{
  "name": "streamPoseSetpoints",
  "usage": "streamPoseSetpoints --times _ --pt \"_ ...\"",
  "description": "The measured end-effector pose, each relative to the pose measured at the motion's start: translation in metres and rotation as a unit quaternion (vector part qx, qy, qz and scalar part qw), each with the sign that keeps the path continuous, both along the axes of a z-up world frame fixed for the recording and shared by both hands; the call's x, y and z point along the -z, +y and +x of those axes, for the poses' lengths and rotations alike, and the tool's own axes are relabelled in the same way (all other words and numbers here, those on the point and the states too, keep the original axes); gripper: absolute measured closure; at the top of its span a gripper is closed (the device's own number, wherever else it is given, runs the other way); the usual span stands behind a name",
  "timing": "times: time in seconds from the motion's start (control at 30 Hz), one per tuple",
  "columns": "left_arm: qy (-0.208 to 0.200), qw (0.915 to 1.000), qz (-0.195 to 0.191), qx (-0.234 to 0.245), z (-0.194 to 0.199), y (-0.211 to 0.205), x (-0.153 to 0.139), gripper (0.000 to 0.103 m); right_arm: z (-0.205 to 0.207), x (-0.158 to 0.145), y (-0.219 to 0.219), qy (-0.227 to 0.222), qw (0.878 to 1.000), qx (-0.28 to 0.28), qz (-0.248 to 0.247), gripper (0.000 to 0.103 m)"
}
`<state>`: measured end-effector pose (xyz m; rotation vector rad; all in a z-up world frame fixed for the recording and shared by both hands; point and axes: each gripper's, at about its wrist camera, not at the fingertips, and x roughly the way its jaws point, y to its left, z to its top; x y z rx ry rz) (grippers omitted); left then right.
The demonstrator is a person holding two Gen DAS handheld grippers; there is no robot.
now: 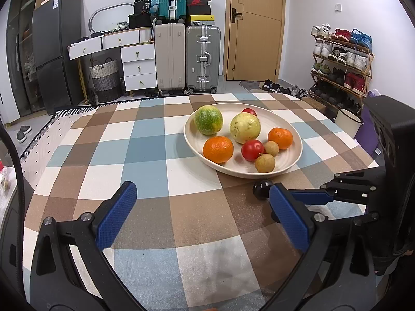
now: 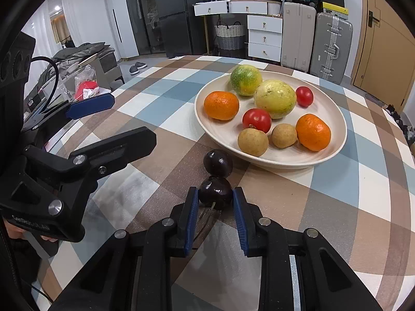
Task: Organize fruits
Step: 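Grasp one dark cherry of the stemmed pair with the right tool, then grasp the other dark cherry with the left tool while the right tool holds its cherry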
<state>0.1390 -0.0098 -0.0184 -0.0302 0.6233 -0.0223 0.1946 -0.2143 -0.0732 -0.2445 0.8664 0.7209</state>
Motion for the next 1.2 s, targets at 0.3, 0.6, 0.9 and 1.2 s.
streamPoseSetpoints --times 0.3,0.6,0.9,1.2 --pt "0.000 1.0000 0.003 0.001 0.000 0.000 0.000 0.001 -0.004 -0.014 -0.015 -0.016 0.999 0.009 0.028 0.076" --pt "0.019 0.9990 0.027 0.030 0.003 -0.015 0.006 0.001 0.008 -0.026 -0.043 -0.021 0.996 0.061 0.056 0.076" --pt "0.069 0.9927 0.040 0.091 0.014 -0.047 0.020 0.009 0.014 -0.024 -0.051 -0.017 0.995 0.080 0.052 0.076" --pt "0.126 0.9867 0.023 0.100 0.040 -0.059 0.037 0.036 0.015 -0.022 -0.053 -0.015 0.995 0.084 0.052 0.076"
